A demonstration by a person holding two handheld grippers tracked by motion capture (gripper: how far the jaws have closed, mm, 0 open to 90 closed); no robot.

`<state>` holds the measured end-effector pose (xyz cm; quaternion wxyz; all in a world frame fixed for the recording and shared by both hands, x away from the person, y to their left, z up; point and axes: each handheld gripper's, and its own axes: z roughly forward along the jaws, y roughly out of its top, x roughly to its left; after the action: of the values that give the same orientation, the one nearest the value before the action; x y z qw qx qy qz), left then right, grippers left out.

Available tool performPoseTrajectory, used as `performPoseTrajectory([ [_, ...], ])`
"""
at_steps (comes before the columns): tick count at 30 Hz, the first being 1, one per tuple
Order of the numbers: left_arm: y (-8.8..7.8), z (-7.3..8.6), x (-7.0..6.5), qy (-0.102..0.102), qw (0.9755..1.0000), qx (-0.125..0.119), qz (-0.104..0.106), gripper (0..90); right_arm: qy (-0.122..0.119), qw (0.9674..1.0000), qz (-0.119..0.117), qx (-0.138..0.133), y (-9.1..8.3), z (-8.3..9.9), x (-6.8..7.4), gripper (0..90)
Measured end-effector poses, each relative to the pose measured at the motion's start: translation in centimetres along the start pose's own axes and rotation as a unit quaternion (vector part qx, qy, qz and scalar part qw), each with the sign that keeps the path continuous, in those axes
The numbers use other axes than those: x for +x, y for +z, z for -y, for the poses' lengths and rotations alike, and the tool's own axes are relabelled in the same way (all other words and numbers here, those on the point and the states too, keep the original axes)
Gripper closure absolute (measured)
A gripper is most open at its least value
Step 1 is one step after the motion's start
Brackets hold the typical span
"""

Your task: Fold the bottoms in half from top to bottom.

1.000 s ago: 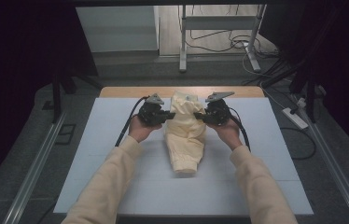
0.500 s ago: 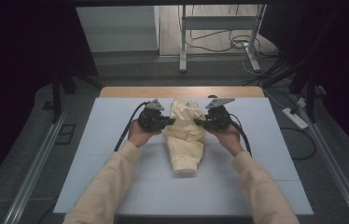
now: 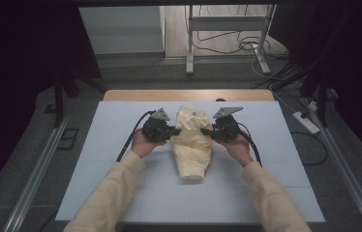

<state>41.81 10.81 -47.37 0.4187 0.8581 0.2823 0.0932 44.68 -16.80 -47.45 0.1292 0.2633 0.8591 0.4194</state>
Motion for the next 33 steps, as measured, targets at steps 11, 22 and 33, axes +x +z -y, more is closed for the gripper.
performPoseTrajectory([
  [11, 0.3, 1.0, -0.5, -0.002, 1.0, 0.0, 0.004, 80.5, -0.002, 1.0, 0.0, 0.004, 0.0, 0.8, 0.5, 69.2],
  [22, 0.5, 1.9, -1.4, 0.003, 1.0, 0.004, 0.006, 79.9, -0.014, 0.9999, 0.003, 0.004, -0.3, 1.5, 1.2, 68.7],
  [33, 0.6, 2.8, -1.6, 0.0, 0.9999, 0.004, 0.01, 78.8, -0.022, 0.9997, 0.002, 0.005, -0.6, 2.1, 2.0, 68.1],
])
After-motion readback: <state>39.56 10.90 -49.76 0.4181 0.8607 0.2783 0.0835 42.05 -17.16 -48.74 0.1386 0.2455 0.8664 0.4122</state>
